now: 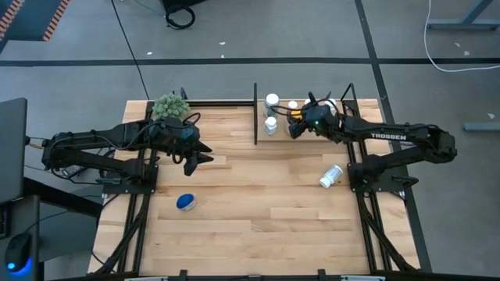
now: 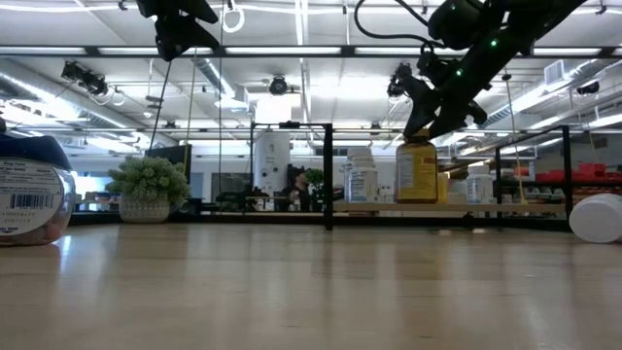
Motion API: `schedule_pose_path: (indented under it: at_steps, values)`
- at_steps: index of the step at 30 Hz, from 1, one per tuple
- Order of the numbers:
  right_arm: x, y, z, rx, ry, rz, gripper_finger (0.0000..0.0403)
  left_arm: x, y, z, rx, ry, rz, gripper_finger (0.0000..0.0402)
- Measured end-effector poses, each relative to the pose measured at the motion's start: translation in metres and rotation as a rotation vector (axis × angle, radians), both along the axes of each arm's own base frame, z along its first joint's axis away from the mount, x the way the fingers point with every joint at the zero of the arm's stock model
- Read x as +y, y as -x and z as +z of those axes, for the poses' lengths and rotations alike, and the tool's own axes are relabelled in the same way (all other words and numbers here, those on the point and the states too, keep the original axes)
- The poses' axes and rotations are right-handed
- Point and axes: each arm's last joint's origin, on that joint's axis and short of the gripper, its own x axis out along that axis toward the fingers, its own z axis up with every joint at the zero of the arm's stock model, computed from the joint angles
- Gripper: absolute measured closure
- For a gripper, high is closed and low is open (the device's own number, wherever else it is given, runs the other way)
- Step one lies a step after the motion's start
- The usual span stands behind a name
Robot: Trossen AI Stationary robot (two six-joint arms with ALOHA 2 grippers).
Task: Pick and place medicine bottles onto shelf by color
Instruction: Put the yellow pill bottle on the shelf
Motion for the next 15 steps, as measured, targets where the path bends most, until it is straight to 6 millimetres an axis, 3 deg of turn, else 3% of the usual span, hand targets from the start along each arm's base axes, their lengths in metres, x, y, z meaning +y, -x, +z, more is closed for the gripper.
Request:
schedule_pose_path:
  at_steps: [9,15]
  values:
    - [-0.0019,0.0006,-0.0001,-0.013,-0.016,0.004,0.0160,0.0001,0.0000,0.0000,0.000,-0.001,0.000,0.0218]
    - [-0.0008,0.0025,0.0008,-0.002,-0.031,0.010,0.0129,-0.0006,0.0059,-0.0078,0.102,0.010,-0.001,0.0216]
